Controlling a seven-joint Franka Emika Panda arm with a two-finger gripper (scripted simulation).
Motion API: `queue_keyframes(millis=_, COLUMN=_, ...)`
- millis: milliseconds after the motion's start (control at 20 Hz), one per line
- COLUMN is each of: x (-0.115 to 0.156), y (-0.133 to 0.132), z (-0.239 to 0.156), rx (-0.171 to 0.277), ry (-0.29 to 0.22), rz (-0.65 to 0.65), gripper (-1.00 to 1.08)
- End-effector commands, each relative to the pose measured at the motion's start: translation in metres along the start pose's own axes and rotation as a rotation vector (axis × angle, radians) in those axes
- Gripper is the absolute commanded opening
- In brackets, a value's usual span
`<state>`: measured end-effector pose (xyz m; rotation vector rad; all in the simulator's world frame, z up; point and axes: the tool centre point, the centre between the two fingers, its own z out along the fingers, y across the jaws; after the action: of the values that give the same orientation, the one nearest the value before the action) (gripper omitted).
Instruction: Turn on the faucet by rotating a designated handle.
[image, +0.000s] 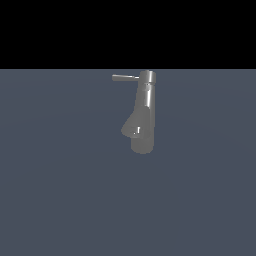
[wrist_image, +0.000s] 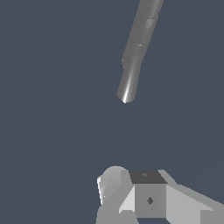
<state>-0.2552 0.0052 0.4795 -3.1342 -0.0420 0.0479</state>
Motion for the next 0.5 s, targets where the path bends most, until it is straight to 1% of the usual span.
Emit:
queue_keyframes(millis=0, x=0.000, y=0.000, z=0.000, rx=0.000, ry=0.000, rz=0.000, gripper=-1.00)
queue_keyframes(millis=250, x=0.004, y=0.000, z=-0.001, rx=-0.002, ry=0.000, rz=0.016, gripper=-1.00)
queue_keyframes(millis=450, x=0.012, y=0.000, z=-0.002, rx=-0.005, ry=0.001, rz=0.052, gripper=-1.00)
